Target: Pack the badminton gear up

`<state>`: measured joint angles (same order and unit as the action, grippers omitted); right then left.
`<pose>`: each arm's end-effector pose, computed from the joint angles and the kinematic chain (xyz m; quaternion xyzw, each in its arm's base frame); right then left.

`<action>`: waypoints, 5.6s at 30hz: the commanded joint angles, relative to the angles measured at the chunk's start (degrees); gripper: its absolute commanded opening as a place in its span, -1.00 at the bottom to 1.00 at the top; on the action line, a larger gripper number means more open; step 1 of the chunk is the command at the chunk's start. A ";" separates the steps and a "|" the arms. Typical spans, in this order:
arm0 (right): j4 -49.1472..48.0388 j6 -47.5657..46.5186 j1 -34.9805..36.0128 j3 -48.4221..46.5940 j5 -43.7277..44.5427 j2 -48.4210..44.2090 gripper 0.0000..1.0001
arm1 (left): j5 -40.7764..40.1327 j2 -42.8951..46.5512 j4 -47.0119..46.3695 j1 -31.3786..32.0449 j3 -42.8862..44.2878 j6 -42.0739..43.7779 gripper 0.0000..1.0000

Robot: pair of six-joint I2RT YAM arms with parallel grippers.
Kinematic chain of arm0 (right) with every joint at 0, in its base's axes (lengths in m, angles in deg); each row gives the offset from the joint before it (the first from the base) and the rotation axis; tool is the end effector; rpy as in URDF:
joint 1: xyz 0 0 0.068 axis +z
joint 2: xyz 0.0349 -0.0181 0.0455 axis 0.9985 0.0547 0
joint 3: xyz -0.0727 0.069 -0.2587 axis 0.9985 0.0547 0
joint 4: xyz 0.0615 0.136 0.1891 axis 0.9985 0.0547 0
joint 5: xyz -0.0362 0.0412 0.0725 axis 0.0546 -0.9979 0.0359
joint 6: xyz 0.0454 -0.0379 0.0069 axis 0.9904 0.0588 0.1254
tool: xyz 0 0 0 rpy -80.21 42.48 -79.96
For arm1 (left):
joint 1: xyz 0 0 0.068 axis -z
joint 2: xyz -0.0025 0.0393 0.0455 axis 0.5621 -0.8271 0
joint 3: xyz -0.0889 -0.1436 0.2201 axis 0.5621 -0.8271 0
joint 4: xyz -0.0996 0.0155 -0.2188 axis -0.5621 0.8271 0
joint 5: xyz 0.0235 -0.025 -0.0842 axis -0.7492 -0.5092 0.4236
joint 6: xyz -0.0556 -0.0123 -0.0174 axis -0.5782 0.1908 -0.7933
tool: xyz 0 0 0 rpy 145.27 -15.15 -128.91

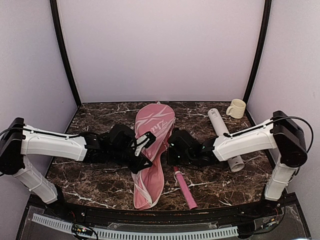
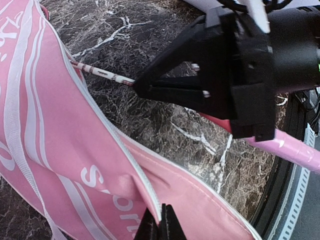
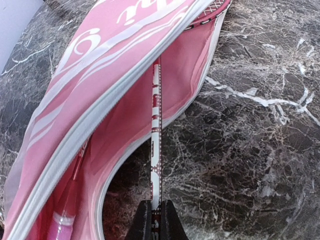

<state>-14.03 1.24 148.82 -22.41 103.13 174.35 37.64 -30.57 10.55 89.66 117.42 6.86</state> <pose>0.1792 0.3043 0.1911 -0.0592 0.9126 0.2036 0.3495 0.1674 -0.2549 0.2226 0.3649 0.8223 -0.2962 0.3207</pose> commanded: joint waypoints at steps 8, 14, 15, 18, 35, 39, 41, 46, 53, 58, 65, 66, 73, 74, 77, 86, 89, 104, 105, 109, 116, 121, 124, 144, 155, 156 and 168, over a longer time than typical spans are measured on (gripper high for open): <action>-8.92 1.38 -3.67 -7.29 7.83 8.28 -1.00 | 0.24 0.11 -4.13 1.14 -0.22 -3.83 -1.00; -10.44 1.59 -5.95 -9.66 7.70 12.16 -1.00 | -1.24 -1.45 -4.22 1.14 -0.42 -5.17 -1.00; -10.83 1.60 -6.27 -9.60 7.04 12.41 -1.00 | -1.87 -1.61 -3.91 1.14 -0.27 -5.44 -1.00; -12.47 1.55 -6.62 -8.42 6.61 12.15 -1.00 | -4.76 -1.67 -3.03 1.15 -0.13 -6.23 -1.00; -17.97 -9.72 -7.93 10.81 -4.30 -7.83 0.42 | -15.02 -1.91 -2.35 0.79 2.33 -11.68 -1.00; -14.35 -8.55 -8.72 16.06 -9.42 -15.66 0.48 | -14.86 -1.93 -3.09 0.57 2.07 -12.00 -1.00; -11.38 -7.16 -8.71 18.25 -11.74 -18.93 0.47 | -14.65 -2.05 -3.16 0.46 2.15 -11.92 -1.00; -7.70 -1.49 -8.70 24.69 -17.99 -24.27 0.37 | -14.49 -2.13 -2.99 0.26 2.50 -11.81 -1.00; -10.74 8.59 -5.24 31.84 -24.55 -25.52 0.27 | -14.23 -2.16 -2.91 0.25 2.60 -12.58 -1.00; -12.15 10.63 -1.71 31.65 -25.66 -22.37 0.19 | -14.09 -1.98 -2.92 0.18 2.58 -12.89 -1.00; -14.32 10.78 0.53 28.73 -25.97 -16.87 0.08 | -13.96 -1.88 -2.52 0.20 2.68 -12.93 -1.00; -14.92 10.88 0.69 28.21 -26.34 -16.41 0.07 | -14.03 -1.81 -2.46 0.18 2.59 -12.93 -1.00; -18.37 12.27 0.89 26.90 -28.26 -15.94 0.08 | -14.35 -1.36 -2.16 0.19 2.49 -12.62 -1.00; -18.73 12.42 0.84 26.78 -28.59 -15.86 0.08 | -14.32 -1.44 -2.11 0.18 2.51 -12.54 -1.00; -19.47 12.77 0.87 26.57 -29.01 -15.40 0.06 | -14.20 -1.53 -2.05 0.22 2.51 -12.53 -1.00; -21.46 12.97 0.97 25.43 -31.42 -12.12 -0.06 | -14.40 -1.46 -1.86 0.17 2.44 -12.54 -1.00; -22.30 13.17 0.98 25.13 -32.27 -11.65 -0.11 | -14.48 -1.45 -1.76 0.17 2.33 -12.60 -1.00; -26.74 15.69 1.06 24.20 -35.70 -11.62 -0.54 | -13.25 -2.05 -2.37 0.18 2.69 -12.28 -1.00; -26.48 15.51 1.06 24.08 -35.56 -11.41 -0.54 | -13.18 -2.11 -2.49 0.18 2.69 -12.27 -1.00; -23.51 15.61 1.06 23.43 -34.15 -9.53 -0.39 | -13.08 -2.18 -2.56 0.22 2.77 -12.20 -1.00; -24.26 15.74 1.06 22.68 -34.98 -5.94 -0.28 | -13.17 -1.85 -2.48 0.18 2.82 -12.14 -1.00; -25.03 15.44 1.06 21.66 -35.80 -4.88 -0.37 | -13.16 -1.89 -2.30 0.18 2.88 -12.20 -1.00; -25.66 15.37 1.06 21.47 -36.10 -5.61 -0.44 | -13.17 -1.93 -2.19 0.18 2.86 -12.18 -1.00; -26.65 16.01 1.06 16.32 -37.78 -10.76 -0.56 | -10.99 -4.00 -3.33 0.26 4.42 -11.61 -1.00; -27.73 13.26 0.98 12.71 -37.35 -3.78 -0.58 | -8.46 -3.33 -4.13 0.26 4.34 -11.89 -1.00; -27.45 12.74 0.96 12.42 -36.98 -3.26 -0.58 | -8.10 -3.37 -4.13 0.22 4.29 -12.00 -1.00; -26.21 7.42 -0.22 10.20 -32.92 0.63 -0.58 | -4.61 -1.38 -5.66 0.26 2.38 -11.70 -1.00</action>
<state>-36.17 13.68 149.28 -9.91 67.74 173.83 28.05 -35.14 8.69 89.20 120.00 -5.75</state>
